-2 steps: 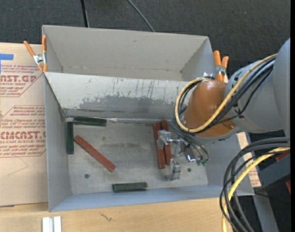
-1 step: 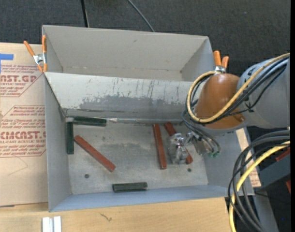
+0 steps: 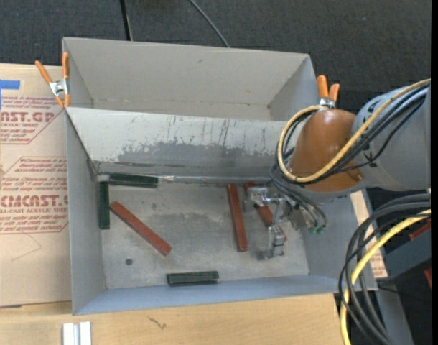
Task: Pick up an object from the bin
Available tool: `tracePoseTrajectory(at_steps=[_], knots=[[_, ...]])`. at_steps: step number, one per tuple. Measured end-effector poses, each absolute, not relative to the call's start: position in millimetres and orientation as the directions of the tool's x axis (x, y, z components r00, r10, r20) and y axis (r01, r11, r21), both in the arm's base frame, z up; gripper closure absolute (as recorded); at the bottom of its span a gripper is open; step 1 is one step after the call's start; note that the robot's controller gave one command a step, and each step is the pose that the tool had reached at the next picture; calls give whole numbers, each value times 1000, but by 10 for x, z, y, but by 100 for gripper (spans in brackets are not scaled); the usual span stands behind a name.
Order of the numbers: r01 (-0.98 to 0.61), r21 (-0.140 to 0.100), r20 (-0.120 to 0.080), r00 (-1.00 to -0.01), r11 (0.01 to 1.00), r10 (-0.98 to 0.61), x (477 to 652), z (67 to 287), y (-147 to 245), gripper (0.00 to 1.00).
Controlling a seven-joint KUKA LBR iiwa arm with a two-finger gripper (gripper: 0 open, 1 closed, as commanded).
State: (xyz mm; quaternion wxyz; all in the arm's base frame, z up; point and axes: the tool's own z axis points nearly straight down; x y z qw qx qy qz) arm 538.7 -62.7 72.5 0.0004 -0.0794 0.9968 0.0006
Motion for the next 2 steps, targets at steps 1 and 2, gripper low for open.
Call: tracePoseTrajectory(at_steps=[1, 2], knots=[[-158, 1, -1, -987, 987, -158, 5387, 725, -628, 0], [-95, 3, 4, -995, 995, -95, 5455, 1148, -759, 0]])
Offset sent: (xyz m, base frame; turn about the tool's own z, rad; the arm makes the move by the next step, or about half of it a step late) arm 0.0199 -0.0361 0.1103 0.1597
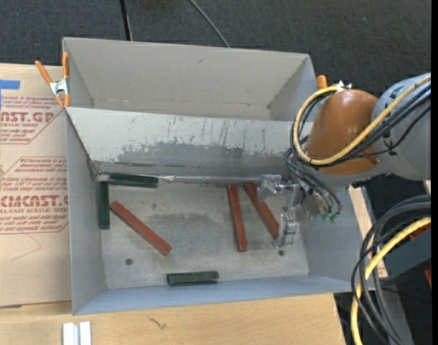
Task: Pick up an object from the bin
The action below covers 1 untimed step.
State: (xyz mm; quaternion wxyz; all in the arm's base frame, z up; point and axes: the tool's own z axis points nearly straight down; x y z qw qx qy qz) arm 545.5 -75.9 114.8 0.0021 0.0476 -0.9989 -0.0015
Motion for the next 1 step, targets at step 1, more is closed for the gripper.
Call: tracePoseTrajectory(at_steps=[1], knots=[[-17, 2, -2, -1000, 1000, -17, 5356, 1556, -1318, 0]])
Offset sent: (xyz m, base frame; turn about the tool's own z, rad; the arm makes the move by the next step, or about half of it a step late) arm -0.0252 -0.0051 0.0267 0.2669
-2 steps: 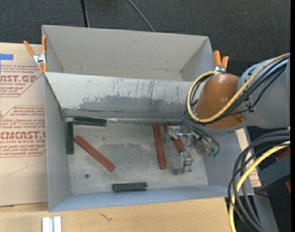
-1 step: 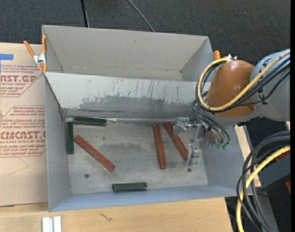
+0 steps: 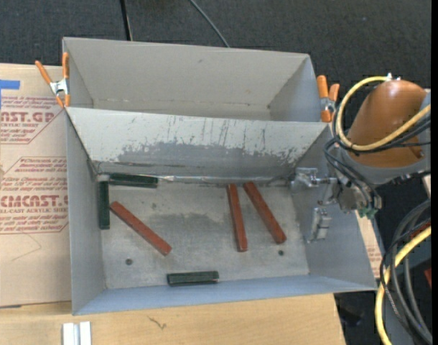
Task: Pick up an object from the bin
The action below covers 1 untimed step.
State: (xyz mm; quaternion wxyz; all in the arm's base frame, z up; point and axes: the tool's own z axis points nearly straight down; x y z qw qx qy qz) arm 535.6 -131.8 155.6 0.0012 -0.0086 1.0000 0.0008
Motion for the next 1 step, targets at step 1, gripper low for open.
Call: tracePoseTrajectory(at_steps=[1], knots=[[88, -3, -3, -996, 996, 88, 5273, 1528, -1367, 0]])
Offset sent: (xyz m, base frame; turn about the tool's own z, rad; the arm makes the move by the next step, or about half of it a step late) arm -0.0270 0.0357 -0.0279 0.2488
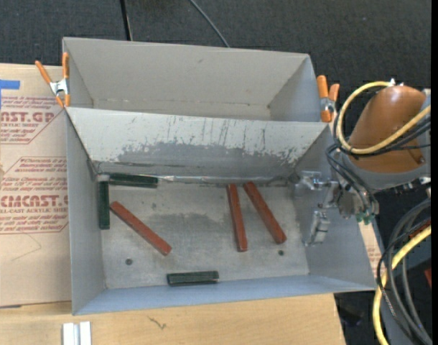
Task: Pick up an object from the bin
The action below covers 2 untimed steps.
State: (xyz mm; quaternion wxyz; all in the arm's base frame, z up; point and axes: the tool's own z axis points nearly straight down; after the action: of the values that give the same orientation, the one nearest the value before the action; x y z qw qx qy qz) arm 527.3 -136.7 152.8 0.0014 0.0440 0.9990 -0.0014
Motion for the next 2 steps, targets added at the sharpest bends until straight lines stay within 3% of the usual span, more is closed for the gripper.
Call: tracePoseTrajectory(at_steps=[1, 2], knots=[[230, 1, -1, -973, 973, 230, 5100, 1284, -959, 0], [173, 0, -6, -985, 985, 173, 5372, 815, -1094, 0]])
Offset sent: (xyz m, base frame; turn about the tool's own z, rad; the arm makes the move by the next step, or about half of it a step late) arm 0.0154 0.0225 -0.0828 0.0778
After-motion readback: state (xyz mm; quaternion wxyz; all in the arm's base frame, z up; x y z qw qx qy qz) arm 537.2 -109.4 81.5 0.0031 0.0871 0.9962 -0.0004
